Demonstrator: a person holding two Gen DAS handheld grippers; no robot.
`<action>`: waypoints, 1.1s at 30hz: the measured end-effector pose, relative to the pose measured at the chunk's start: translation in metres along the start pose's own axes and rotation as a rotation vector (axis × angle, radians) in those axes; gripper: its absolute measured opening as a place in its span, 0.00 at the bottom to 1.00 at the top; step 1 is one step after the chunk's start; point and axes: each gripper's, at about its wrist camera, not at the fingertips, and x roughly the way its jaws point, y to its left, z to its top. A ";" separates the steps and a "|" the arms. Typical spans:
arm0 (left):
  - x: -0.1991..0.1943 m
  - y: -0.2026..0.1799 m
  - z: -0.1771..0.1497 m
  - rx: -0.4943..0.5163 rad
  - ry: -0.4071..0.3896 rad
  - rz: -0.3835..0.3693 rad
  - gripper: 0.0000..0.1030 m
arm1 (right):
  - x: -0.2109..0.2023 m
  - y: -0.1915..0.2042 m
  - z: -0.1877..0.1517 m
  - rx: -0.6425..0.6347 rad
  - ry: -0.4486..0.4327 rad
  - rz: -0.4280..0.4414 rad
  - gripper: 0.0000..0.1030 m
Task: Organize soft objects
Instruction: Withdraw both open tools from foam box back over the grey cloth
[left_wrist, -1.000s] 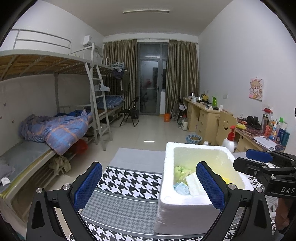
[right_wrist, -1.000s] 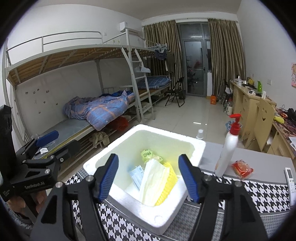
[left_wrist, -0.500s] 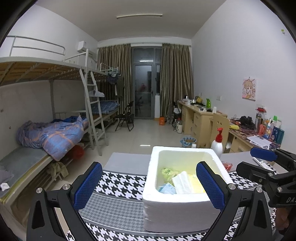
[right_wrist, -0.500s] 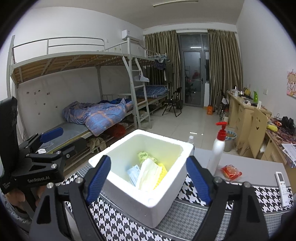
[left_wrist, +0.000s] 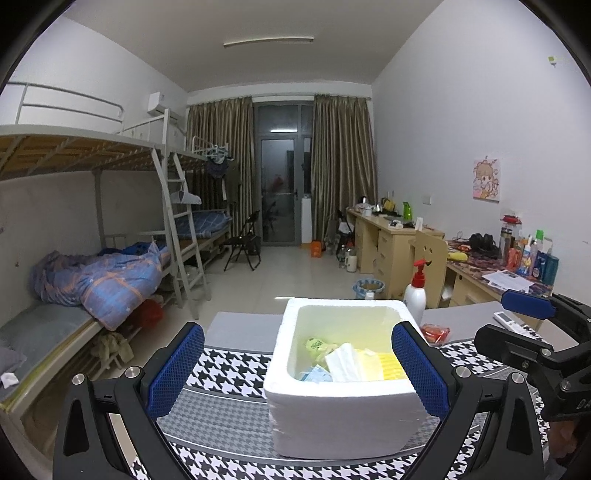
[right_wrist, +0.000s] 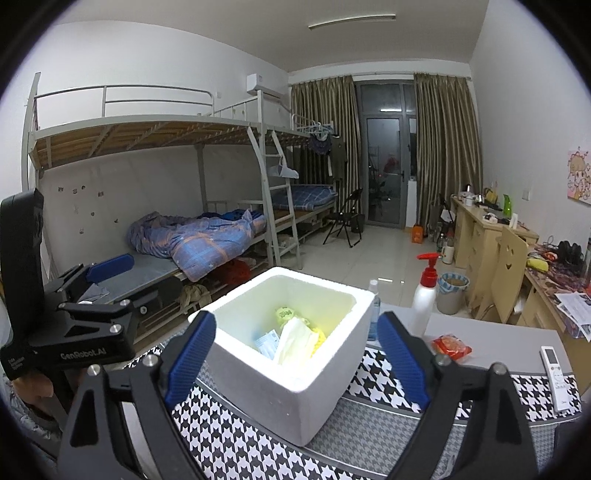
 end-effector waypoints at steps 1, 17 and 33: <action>0.000 -0.001 0.001 0.001 -0.003 -0.004 0.99 | -0.002 -0.001 -0.001 0.002 -0.004 -0.001 0.89; -0.013 -0.025 -0.017 0.044 -0.048 0.011 0.99 | -0.026 -0.007 -0.019 0.016 -0.040 -0.075 0.89; -0.011 -0.033 -0.036 -0.011 -0.031 -0.009 0.99 | -0.040 -0.023 -0.035 0.033 -0.071 -0.124 0.89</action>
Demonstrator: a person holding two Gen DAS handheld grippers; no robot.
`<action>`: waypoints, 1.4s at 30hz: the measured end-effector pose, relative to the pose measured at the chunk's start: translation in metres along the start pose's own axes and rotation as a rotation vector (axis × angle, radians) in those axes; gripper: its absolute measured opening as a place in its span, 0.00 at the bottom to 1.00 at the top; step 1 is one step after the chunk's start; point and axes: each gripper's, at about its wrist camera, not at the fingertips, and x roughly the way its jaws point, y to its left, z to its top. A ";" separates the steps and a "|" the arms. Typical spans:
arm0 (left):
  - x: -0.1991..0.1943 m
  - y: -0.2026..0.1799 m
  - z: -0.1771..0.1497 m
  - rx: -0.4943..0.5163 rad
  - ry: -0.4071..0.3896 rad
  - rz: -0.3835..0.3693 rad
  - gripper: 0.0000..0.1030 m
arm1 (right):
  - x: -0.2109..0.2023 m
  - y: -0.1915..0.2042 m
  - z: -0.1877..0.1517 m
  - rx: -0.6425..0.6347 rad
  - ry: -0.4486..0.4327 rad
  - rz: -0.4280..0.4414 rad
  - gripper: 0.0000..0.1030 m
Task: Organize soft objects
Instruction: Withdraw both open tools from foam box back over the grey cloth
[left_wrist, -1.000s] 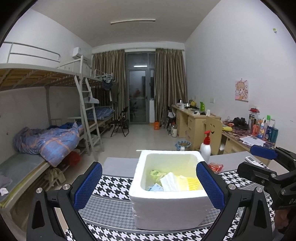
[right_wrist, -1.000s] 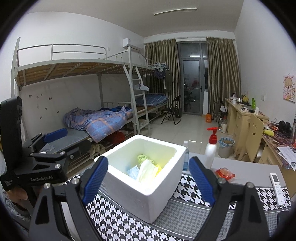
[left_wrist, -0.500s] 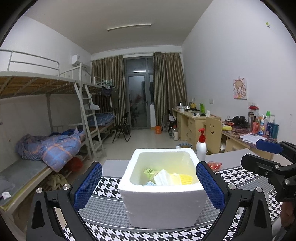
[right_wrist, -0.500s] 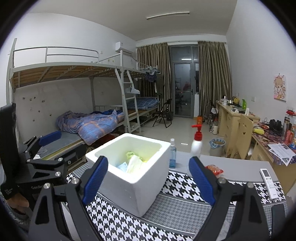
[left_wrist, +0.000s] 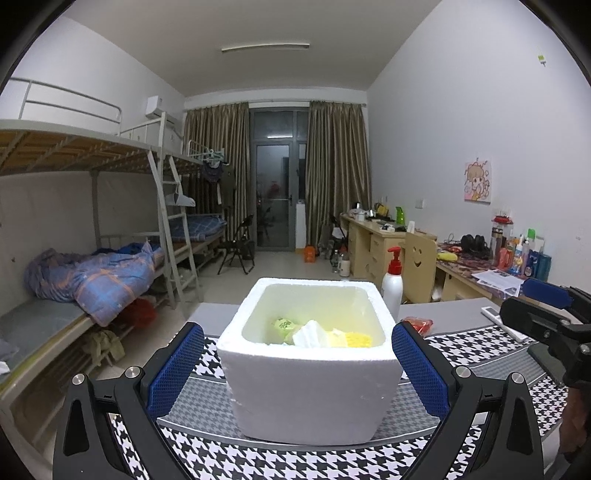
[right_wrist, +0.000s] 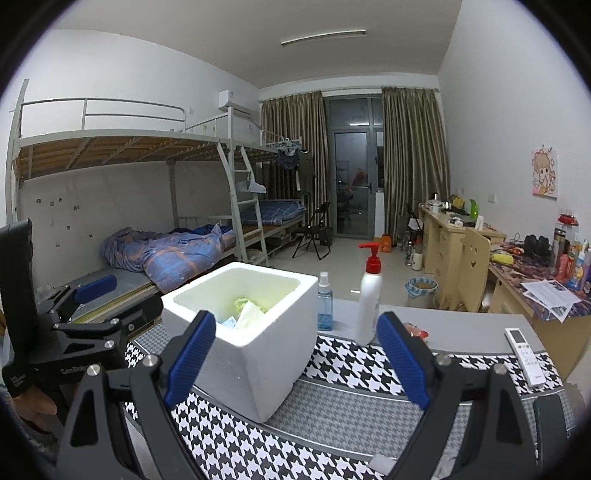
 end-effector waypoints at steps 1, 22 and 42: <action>0.000 0.000 -0.002 -0.002 -0.002 -0.004 0.99 | 0.000 0.000 -0.001 -0.001 0.000 -0.002 0.89; 0.000 -0.023 -0.014 0.033 -0.004 -0.125 0.99 | -0.022 -0.020 -0.020 0.024 0.032 -0.105 0.89; 0.001 -0.060 -0.026 0.077 0.039 -0.264 0.99 | -0.050 -0.051 -0.032 0.091 0.037 -0.225 0.89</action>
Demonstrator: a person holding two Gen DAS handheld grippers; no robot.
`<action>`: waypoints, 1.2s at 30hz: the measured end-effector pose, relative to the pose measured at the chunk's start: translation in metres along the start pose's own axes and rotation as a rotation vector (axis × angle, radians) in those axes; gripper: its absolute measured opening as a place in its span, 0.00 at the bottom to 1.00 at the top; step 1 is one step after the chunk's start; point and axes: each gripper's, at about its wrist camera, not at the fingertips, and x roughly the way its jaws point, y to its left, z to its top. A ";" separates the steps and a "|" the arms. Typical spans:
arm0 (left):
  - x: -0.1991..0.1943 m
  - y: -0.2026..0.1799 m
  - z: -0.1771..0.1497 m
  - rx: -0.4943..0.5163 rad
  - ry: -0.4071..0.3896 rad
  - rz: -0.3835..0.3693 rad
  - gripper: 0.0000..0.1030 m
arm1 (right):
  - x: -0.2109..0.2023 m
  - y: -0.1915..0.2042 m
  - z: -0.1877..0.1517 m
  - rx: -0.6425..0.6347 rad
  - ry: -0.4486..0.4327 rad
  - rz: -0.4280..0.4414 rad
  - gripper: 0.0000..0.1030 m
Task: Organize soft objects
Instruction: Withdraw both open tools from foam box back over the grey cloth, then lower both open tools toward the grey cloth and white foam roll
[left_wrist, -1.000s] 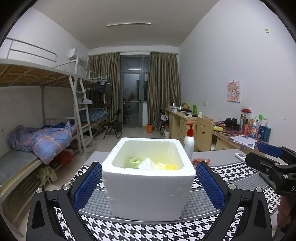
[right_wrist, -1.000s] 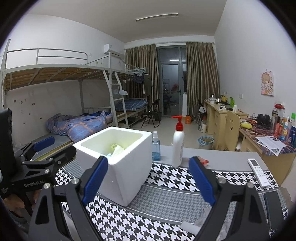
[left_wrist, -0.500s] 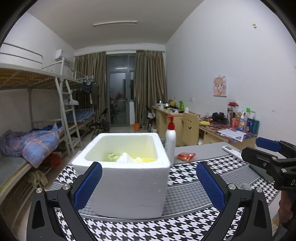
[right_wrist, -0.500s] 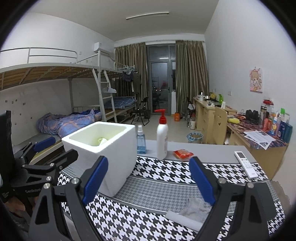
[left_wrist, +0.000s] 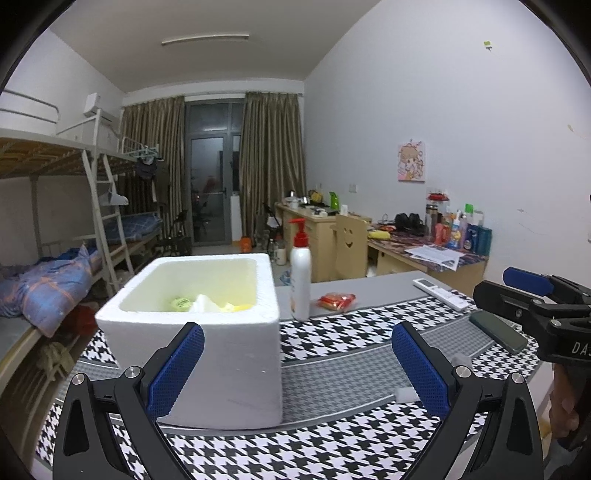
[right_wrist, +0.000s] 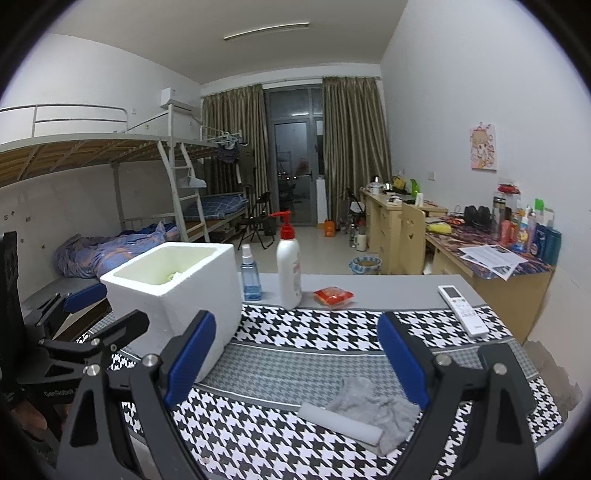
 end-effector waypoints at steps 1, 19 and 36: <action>0.001 -0.002 0.000 0.002 0.004 -0.005 0.99 | -0.001 -0.002 -0.001 0.004 0.002 -0.007 0.89; 0.018 -0.031 -0.008 0.032 0.069 -0.081 0.99 | -0.006 -0.041 -0.013 0.075 0.041 -0.096 0.89; 0.036 -0.046 -0.010 0.042 0.120 -0.126 0.99 | 0.005 -0.060 -0.023 0.104 0.106 -0.114 0.89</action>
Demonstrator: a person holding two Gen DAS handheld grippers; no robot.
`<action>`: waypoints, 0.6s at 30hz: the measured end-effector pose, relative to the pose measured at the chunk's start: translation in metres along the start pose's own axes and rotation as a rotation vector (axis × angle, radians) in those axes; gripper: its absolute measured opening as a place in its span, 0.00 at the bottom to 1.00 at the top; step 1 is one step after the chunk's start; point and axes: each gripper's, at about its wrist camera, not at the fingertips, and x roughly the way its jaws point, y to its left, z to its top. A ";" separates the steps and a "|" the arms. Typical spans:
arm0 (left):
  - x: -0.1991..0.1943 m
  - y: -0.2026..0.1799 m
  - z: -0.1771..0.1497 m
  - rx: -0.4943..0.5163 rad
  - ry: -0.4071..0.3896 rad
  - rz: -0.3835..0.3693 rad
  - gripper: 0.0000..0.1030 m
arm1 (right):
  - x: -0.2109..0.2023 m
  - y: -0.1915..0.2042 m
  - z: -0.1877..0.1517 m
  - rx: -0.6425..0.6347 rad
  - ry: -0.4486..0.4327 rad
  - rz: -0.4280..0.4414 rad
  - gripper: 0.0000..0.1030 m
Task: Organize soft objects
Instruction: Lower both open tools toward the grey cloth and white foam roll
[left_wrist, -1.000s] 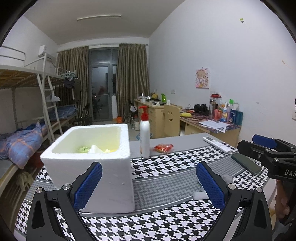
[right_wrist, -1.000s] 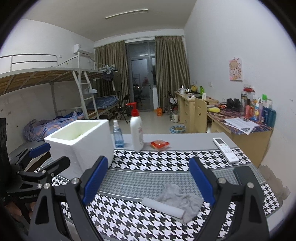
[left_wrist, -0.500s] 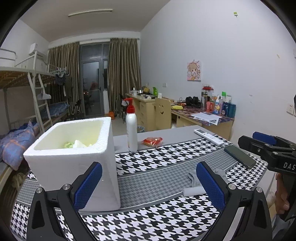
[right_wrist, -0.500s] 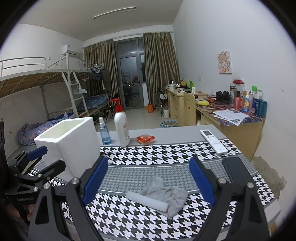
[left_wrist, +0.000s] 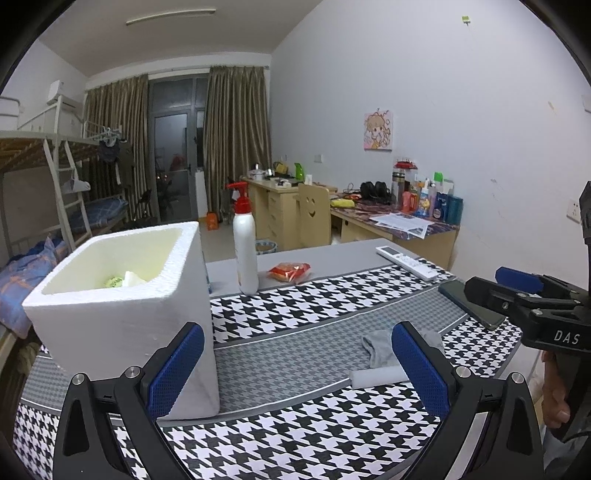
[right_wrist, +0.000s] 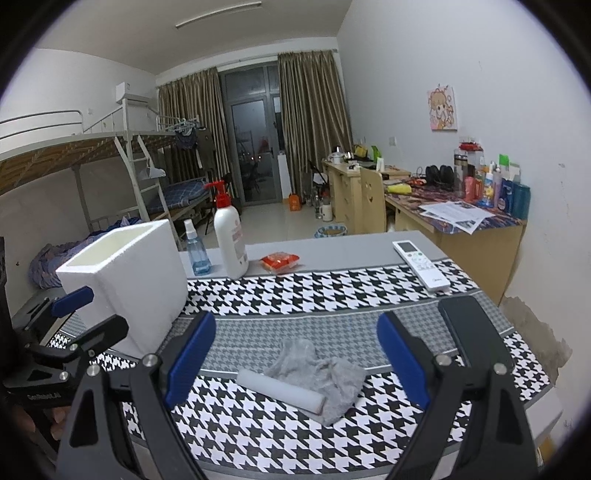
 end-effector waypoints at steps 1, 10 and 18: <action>0.002 -0.001 0.000 0.003 0.006 -0.006 0.99 | 0.001 -0.001 -0.001 -0.002 0.005 -0.004 0.89; 0.018 -0.009 -0.002 0.019 0.046 -0.023 0.99 | 0.017 -0.013 -0.006 0.022 0.057 0.009 0.89; 0.031 -0.012 -0.006 0.023 0.084 -0.041 0.99 | 0.032 -0.021 -0.014 0.032 0.112 0.012 0.89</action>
